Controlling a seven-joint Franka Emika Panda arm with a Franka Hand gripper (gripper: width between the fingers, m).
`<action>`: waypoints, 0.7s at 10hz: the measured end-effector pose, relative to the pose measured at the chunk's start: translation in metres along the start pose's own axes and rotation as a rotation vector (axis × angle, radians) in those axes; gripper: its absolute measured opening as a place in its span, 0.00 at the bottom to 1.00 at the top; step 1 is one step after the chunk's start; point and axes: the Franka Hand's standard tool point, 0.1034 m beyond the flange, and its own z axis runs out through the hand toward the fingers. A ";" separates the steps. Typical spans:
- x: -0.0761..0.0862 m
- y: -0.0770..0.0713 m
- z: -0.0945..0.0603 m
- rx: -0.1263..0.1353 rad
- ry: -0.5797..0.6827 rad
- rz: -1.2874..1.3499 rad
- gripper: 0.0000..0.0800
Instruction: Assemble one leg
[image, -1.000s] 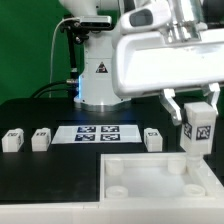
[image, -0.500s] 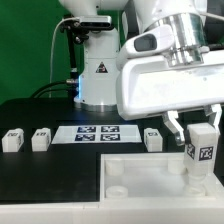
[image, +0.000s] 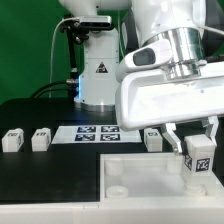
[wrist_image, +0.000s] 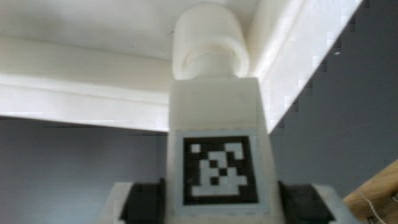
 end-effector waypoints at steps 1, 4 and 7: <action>-0.002 0.000 0.002 -0.001 0.003 0.001 0.37; -0.001 0.001 0.003 -0.005 0.023 0.001 0.37; -0.001 0.000 0.003 -0.004 0.022 0.000 0.37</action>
Offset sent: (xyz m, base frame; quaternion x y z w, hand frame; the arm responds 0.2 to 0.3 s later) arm -0.0061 -0.0041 0.0005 -0.0114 -0.0022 -0.0034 0.9999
